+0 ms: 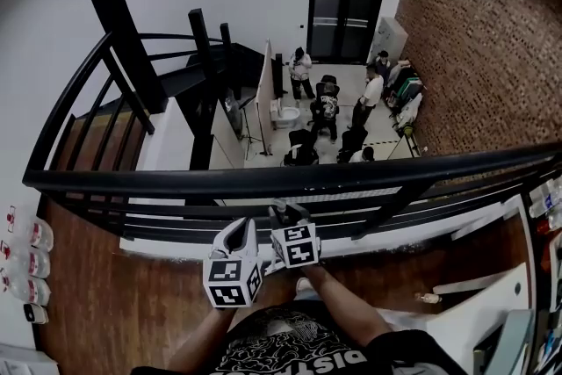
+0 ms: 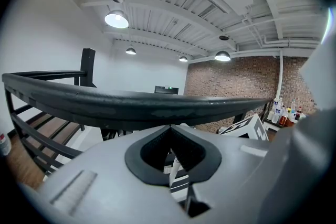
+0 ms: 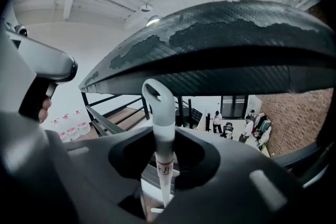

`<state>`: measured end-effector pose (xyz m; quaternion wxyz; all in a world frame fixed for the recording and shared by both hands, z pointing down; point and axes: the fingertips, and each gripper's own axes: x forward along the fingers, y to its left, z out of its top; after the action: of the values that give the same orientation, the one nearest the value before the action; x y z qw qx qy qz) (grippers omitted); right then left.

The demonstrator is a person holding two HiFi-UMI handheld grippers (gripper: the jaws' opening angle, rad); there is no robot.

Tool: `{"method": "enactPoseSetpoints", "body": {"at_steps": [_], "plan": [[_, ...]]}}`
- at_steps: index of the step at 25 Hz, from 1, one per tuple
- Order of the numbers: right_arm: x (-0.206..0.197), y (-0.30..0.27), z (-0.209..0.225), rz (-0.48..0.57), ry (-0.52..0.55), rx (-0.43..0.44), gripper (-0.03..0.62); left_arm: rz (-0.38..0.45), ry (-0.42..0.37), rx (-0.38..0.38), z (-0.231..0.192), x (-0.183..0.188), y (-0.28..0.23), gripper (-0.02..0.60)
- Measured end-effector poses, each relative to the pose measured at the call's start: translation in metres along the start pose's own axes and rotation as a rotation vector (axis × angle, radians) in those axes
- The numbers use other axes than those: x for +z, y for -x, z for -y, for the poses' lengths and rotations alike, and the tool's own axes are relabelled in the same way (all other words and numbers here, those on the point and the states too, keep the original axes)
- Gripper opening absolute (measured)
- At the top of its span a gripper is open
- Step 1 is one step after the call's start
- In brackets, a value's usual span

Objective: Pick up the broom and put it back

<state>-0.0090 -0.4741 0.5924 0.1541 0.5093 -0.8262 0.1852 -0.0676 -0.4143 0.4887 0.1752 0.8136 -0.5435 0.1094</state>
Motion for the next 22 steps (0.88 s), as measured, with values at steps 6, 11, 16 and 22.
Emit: {"method": "enactPoseSetpoints", "body": {"at_steps": [6, 11, 16, 22], "plan": [[-0.003, 0.016, -0.003, 0.012, -0.004, -0.026, 0.094, 0.01, 0.007, -0.007, 0.002, -0.004, 0.011, 0.005], [-0.009, 0.031, -0.007, 0.019, -0.009, -0.035, 0.094, 0.024, 0.011, -0.022, 0.007, -0.007, 0.021, 0.005], [-0.014, 0.056, -0.011, 0.034, -0.014, -0.057, 0.094, 0.035, 0.016, -0.049, 0.012, -0.009, 0.03, 0.005], [-0.002, 0.094, -0.01, 0.089, -0.018, -0.101, 0.094, 0.048, 0.011, -0.105, 0.03, -0.011, 0.038, 0.005]]}}
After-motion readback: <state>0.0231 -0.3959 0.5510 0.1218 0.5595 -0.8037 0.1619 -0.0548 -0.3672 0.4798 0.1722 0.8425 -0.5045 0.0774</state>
